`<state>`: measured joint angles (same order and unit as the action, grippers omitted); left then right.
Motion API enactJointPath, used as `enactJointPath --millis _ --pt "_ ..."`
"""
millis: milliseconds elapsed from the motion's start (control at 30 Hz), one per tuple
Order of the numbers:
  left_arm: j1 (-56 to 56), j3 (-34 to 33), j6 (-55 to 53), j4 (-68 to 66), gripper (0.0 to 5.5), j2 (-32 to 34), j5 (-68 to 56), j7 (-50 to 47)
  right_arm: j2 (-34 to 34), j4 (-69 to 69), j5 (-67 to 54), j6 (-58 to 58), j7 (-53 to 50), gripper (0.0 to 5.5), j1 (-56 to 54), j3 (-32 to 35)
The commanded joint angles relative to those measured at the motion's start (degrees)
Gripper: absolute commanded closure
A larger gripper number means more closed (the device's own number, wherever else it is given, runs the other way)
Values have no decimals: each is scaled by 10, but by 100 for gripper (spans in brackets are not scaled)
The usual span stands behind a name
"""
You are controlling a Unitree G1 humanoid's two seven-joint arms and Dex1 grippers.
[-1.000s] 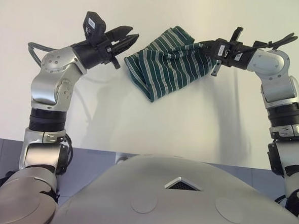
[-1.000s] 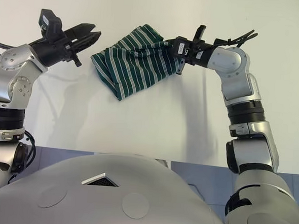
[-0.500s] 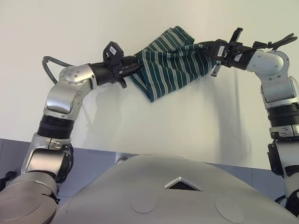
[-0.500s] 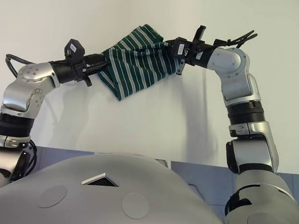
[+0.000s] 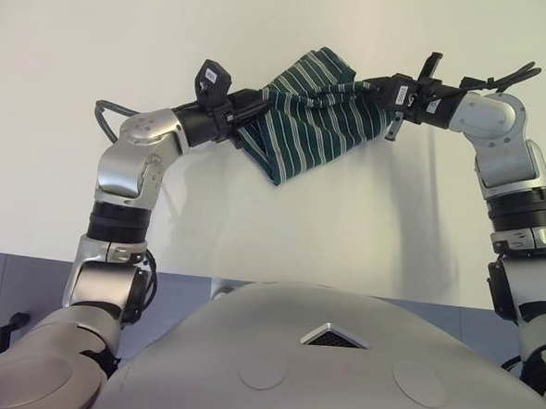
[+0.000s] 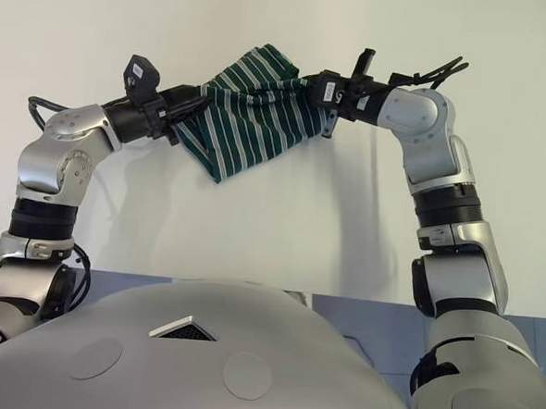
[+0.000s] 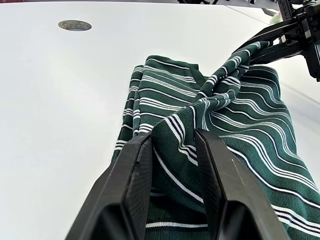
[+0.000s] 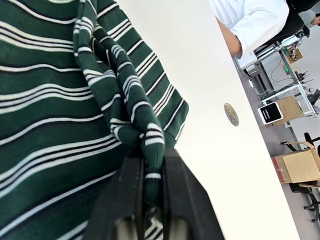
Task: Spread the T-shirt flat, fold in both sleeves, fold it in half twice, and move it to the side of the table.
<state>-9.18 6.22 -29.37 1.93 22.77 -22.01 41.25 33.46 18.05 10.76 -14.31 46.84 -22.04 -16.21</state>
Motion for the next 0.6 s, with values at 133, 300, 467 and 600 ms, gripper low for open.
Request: enactJointPath --millis 133,300,467,600 --pt "-2 0 6 -6 519 5 11 6 0 3 4 -2 -4 530 3 1" --pt "6 -2 13 11 550 3 -3 23 -1 -2 -3 2 2 530 4 4" --pt "116 -49 17 230 550 62 -169 181 21 -63 -76 39 73 530 23 23" --pt "170 -85 3 294 550 99 -236 209 20 -73 -83 45 77 530 23 22"
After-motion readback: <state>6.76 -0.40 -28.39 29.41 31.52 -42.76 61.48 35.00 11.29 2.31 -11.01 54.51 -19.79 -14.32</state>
